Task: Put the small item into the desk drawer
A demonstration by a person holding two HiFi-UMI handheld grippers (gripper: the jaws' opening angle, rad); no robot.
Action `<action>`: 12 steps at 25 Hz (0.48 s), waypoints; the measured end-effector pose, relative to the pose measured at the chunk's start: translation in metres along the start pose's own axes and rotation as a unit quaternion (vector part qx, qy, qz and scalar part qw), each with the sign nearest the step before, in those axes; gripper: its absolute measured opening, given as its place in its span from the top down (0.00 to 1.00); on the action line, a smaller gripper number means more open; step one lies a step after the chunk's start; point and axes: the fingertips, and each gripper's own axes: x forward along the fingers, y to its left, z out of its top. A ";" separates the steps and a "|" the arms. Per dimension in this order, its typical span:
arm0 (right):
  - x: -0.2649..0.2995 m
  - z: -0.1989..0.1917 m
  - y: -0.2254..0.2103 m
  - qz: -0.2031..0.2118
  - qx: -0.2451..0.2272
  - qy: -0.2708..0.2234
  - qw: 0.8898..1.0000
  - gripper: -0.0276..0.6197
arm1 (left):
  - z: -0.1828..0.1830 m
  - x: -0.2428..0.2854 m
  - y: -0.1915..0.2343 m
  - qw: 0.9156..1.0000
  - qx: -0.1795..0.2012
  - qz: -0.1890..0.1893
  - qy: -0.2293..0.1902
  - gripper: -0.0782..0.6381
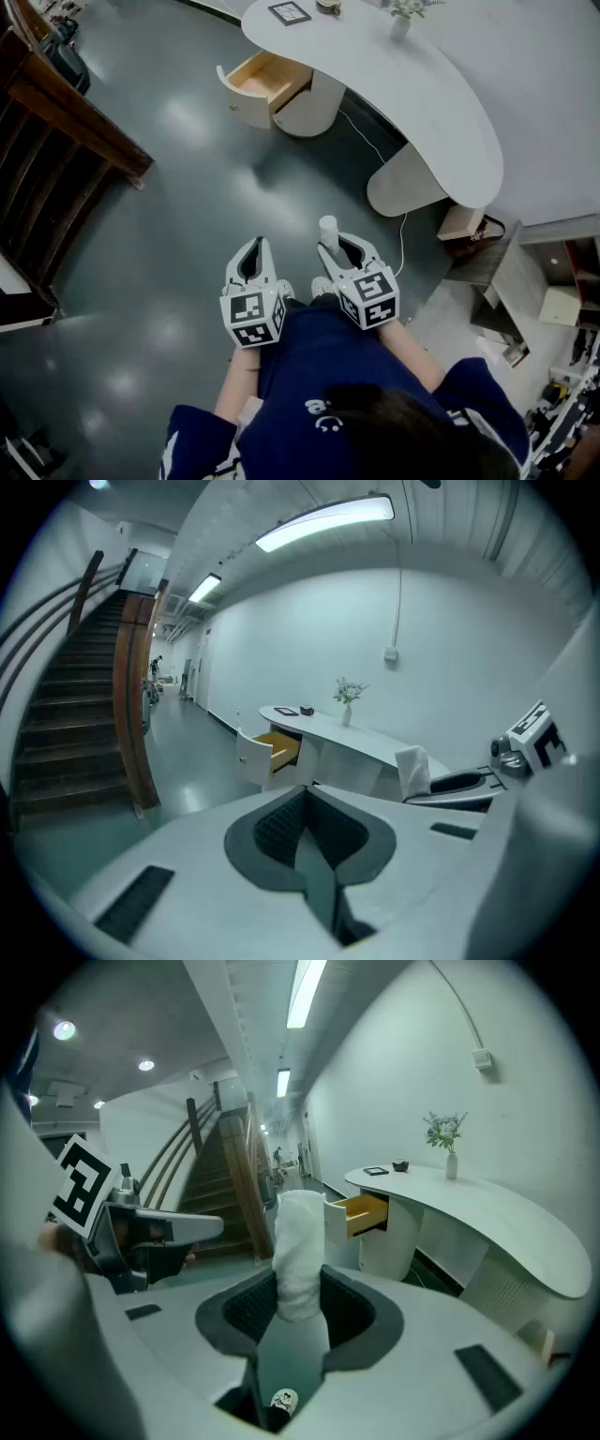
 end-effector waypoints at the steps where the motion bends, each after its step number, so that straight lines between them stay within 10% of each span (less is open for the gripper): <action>1: 0.002 0.000 0.001 -0.004 0.001 -0.001 1.000 0.74 | 0.001 0.001 0.003 1.000 0.004 -0.001 -0.001 0.89; 12: 0.017 -0.008 0.009 -0.032 0.056 -0.013 0.998 0.73 | -0.002 0.002 0.029 1.000 0.026 -0.017 0.004 0.89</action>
